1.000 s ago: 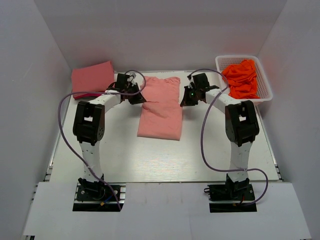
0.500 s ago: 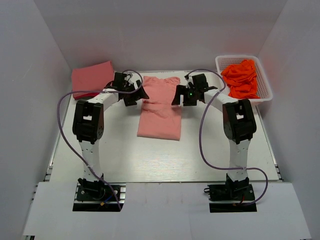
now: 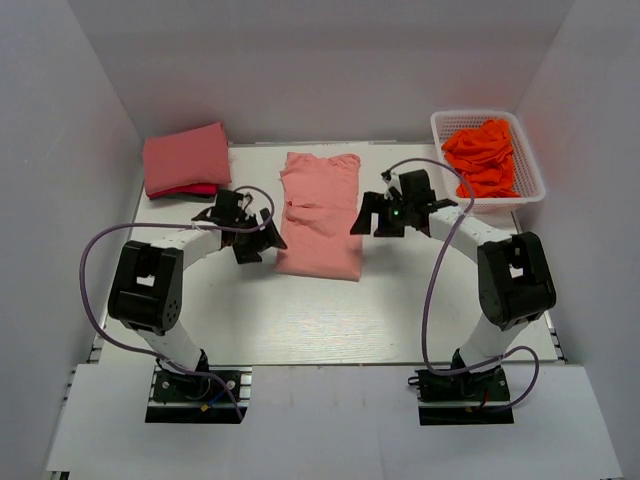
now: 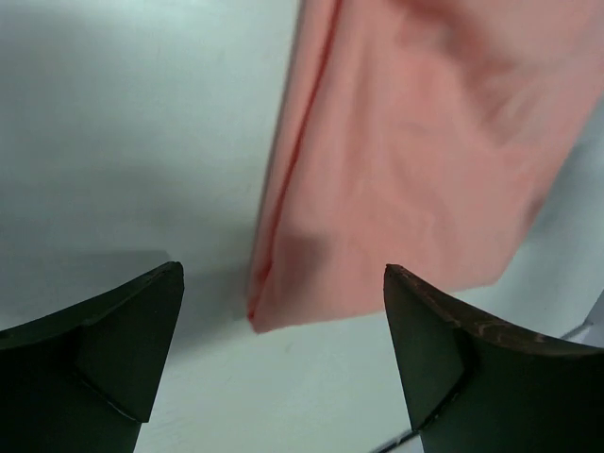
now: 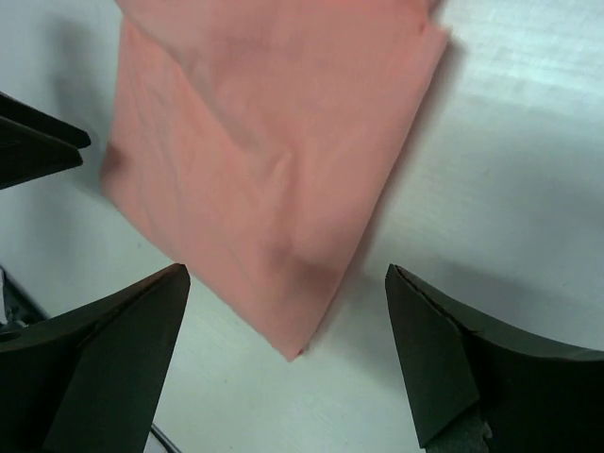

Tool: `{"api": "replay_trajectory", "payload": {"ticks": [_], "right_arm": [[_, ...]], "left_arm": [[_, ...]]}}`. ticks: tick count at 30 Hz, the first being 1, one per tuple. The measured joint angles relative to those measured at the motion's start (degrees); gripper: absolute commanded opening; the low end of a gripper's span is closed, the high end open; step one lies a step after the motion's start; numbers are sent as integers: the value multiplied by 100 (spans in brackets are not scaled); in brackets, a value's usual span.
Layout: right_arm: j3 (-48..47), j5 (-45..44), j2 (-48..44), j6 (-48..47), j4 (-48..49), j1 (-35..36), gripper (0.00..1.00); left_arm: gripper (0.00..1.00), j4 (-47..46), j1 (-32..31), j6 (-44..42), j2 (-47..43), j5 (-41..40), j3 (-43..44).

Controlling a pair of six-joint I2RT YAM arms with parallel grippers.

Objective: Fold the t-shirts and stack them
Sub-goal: Grab one side of the 2/3 rectangular tshirt with both arms

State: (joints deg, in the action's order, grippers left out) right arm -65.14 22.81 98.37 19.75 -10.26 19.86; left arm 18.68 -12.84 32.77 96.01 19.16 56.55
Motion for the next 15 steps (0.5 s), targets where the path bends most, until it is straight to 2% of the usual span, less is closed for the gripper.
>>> {"api": "replay_trajectory", "payload": {"ticks": [4,6,9,10,12,13,15], "right_arm": [[859,111,-131,219,-9,208,82],[1244,173,-146,330,-31,326,82],[1471,367,-225,538,87,457,78],[1526,415,-232,608,168,490,72],[1604,485,-227,728,286,520,68],[1637,514,-219,809,332,544,57],[1733,527,-212,940,483,581,48]], "left_arm": [[79,-181,-61,116,-94,278,-560],[73,-352,-96,129,-136,391,-721],[61,-507,-203,175,-138,474,-833],[56,-542,-245,197,-129,490,-857],[45,-605,-323,208,-76,505,-896],[42,-629,-354,208,-35,527,-894],[33,-695,-420,221,35,538,-896]]}}
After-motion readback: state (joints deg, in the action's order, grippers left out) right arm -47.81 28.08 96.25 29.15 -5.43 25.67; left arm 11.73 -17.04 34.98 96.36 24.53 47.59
